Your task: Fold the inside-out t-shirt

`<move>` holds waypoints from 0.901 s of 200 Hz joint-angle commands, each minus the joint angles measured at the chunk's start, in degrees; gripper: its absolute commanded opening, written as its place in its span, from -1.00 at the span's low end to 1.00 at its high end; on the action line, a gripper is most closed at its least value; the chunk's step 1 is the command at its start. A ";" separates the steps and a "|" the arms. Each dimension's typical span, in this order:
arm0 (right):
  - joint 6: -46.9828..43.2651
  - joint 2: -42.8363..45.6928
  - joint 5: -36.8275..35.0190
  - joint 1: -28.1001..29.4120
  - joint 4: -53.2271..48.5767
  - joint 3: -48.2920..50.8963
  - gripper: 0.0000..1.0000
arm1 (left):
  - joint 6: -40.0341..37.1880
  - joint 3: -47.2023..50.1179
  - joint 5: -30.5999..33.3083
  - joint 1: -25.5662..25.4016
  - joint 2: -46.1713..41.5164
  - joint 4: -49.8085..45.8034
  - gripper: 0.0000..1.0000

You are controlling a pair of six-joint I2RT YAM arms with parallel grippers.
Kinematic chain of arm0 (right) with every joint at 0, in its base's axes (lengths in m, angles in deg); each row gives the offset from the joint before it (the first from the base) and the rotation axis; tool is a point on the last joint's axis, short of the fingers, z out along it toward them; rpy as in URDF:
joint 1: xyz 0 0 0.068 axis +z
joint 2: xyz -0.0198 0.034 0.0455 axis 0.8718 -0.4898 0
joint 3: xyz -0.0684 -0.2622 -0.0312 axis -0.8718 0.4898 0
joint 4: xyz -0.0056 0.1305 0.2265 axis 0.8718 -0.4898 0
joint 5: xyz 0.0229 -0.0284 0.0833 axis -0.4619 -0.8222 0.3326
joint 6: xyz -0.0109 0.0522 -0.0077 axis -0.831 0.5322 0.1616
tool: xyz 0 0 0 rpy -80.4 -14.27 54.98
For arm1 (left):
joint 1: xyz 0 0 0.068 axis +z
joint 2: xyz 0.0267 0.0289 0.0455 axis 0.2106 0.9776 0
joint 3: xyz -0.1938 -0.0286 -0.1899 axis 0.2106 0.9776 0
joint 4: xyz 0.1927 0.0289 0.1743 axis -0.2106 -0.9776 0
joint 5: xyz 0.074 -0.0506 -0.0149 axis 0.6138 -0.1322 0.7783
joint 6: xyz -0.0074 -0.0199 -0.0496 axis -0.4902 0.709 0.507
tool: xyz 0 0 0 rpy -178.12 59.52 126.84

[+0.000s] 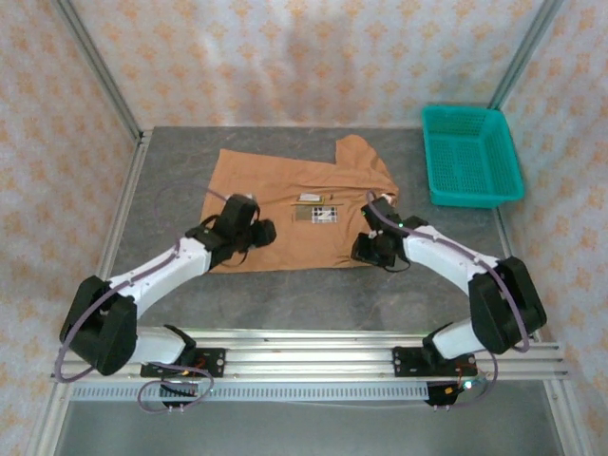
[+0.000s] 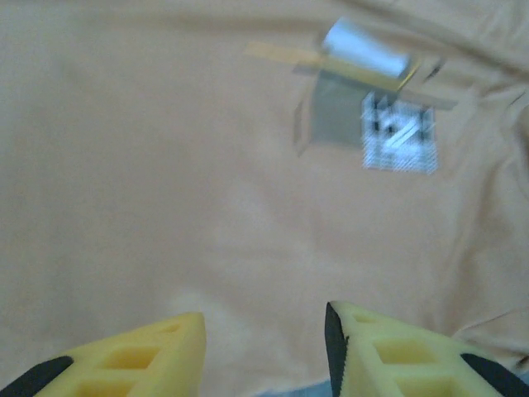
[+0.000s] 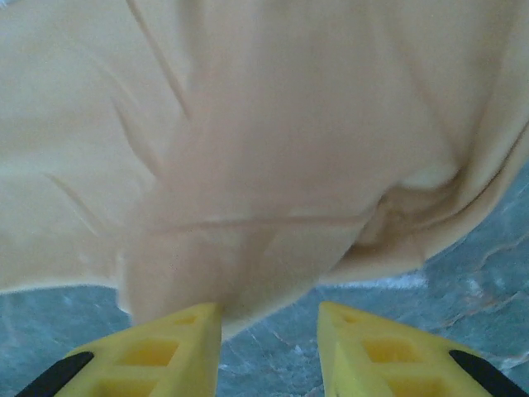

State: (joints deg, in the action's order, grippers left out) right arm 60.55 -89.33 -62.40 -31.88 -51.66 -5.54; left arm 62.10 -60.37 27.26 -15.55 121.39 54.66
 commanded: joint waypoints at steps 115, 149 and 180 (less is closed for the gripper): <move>-4.08 -3.09 -3.80 -2.36 -3.72 -9.01 -1.00 | 5.15 -4.52 -0.40 -20.49 14.69 20.13 0.20; -4.52 -3.19 4.39 -4.01 -3.14 -8.79 -1.00 | -1.17 -9.90 -0.63 -21.17 21.48 24.39 0.24; -4.24 -3.56 6.65 -4.84 -2.25 -8.20 -1.00 | -5.96 -13.23 -0.47 -20.97 26.73 25.47 0.30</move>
State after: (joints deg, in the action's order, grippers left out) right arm 57.18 -93.31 -59.43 -35.99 -52.97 -13.27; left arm 61.99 -70.88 26.01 -36.81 144.69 77.52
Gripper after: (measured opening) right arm 0.061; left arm 0.642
